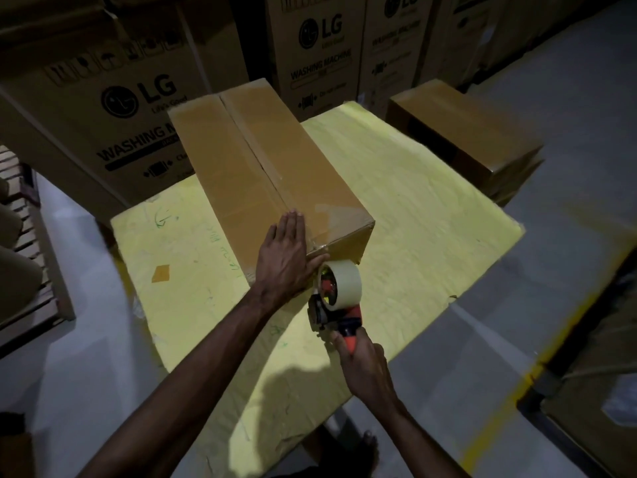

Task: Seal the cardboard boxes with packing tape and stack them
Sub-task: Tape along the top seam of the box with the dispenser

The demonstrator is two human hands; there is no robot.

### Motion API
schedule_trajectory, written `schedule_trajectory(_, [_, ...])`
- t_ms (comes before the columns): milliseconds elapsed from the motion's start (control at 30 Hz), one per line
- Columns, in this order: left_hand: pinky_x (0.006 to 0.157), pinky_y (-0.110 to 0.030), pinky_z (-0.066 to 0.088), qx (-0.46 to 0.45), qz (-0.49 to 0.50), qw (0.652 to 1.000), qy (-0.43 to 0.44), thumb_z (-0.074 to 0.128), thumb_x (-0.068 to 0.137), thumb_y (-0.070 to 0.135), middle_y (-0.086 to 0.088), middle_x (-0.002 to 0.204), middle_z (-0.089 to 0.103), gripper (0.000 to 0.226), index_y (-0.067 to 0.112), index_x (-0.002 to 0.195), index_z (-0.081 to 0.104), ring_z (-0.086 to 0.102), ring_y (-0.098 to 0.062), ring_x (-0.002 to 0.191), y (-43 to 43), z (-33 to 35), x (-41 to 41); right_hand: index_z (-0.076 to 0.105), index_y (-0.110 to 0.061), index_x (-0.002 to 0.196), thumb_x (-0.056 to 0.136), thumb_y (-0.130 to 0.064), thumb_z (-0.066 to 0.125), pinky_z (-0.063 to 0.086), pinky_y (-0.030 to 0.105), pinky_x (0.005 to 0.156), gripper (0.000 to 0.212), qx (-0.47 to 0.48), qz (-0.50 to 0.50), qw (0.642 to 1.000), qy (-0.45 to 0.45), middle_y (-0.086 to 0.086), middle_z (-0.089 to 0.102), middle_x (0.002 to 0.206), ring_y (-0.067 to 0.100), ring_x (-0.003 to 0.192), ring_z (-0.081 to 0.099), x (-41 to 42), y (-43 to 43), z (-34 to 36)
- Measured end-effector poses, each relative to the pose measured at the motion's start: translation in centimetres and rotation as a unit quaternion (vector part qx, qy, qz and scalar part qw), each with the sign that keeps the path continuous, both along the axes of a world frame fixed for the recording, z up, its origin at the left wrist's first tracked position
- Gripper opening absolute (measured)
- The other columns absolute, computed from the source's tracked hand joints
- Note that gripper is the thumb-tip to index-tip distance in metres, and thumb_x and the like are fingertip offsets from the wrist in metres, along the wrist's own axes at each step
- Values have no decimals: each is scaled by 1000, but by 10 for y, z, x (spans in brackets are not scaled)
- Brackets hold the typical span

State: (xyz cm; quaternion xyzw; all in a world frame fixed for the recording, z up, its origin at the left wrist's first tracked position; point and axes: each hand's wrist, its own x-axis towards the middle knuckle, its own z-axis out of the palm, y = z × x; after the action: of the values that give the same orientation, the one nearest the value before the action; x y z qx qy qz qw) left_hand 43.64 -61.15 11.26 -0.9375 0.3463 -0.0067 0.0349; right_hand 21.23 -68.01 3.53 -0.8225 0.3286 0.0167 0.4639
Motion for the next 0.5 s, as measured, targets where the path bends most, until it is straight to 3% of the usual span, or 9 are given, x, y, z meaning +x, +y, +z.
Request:
schedule_trajectory(133, [126,-44,22,-15,13,1000,-5,29,97,80,-18,170,20,104,1,163,15,21,-31,157,-2,10,0,53,-25,81,99,-62,51,49,41,62,41,75,-24,995,57,1,58,71,31,72,61,-12,-8,-8])
schedule_trajectory(200, [124,-42,26,-26,30,999,-17,33,95,81,-18,169,23,105,1,162,18,25,-30,156,-6,21,19,54,-28,80,97,-66,50,54,41,68,42,99,-50,991,77,3,62,70,32,74,67,-28,-4,-15])
schedule_trajectory(267, [123,-42,31,-11,34,999,-7,35,94,81,-18,169,23,106,1,162,17,26,-30,155,-3,25,29,59,-28,83,92,-72,52,54,40,60,45,153,-96,981,70,5,66,66,30,65,68,-43,3,-16])
schedule_trajectory(333, [123,-44,31,-21,25,999,-27,36,96,79,-19,169,22,105,1,162,17,26,-32,155,5,15,29,61,-20,79,92,-71,56,48,32,48,52,268,-174,947,36,10,61,62,29,53,60,-41,-1,-7])
schedule_trajectory(400, [123,-46,30,-34,19,998,-40,38,96,78,-21,169,23,104,0,162,18,27,-34,155,12,7,26,61,-10,75,97,-60,58,41,27,46,55,369,-226,901,8,15,55,60,24,45,52,-34,-14,3])
schedule_trajectory(500, [124,-47,28,-34,25,998,-52,40,96,77,-21,168,23,104,0,162,18,26,-34,155,14,1,22,63,-6,81,91,-63,60,42,27,42,58,433,-282,855,-46,13,55,61,23,45,52,-21,-44,10])
